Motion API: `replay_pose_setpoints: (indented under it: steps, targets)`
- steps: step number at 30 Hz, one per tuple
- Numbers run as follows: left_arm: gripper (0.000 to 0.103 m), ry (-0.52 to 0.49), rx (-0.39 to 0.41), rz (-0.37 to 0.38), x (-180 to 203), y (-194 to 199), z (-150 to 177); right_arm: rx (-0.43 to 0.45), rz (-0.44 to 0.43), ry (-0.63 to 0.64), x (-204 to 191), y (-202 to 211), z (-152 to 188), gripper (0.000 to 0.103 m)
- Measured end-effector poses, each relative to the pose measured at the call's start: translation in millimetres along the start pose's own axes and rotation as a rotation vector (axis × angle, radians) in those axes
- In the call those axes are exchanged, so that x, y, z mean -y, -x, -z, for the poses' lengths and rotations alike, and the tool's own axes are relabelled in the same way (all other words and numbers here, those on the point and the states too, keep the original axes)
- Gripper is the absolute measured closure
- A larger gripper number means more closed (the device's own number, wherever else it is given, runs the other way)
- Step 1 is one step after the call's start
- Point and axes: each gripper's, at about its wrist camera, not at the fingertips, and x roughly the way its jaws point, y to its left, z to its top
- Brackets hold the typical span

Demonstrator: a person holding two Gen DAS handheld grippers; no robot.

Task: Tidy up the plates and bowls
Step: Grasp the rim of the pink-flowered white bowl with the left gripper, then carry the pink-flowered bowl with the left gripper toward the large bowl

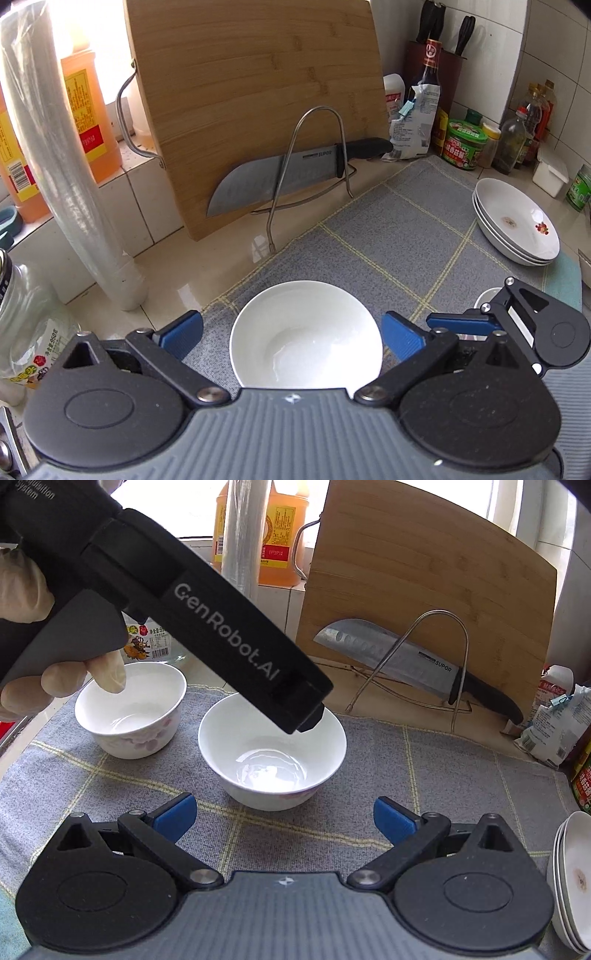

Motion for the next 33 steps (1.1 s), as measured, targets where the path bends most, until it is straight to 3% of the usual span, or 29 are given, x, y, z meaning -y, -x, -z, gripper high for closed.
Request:
replay_pose_setpoints:
  steps: [6,13,33]
  targets:
    - [0.001,0.017,-0.076,0.054,-10,-25,-6,-0.015,-0.006,0.005,-2,-14,-2,0.000]
    - [0.003,-0.003,-0.111,0.068,-10,-44,-7,-0.023,-0.010,0.023,-5,-24,-3,0.000]
    - [0.012,-0.005,-0.202,0.141,-17,-59,-9,-0.012,-0.043,0.046,-2,-43,-9,0.005]
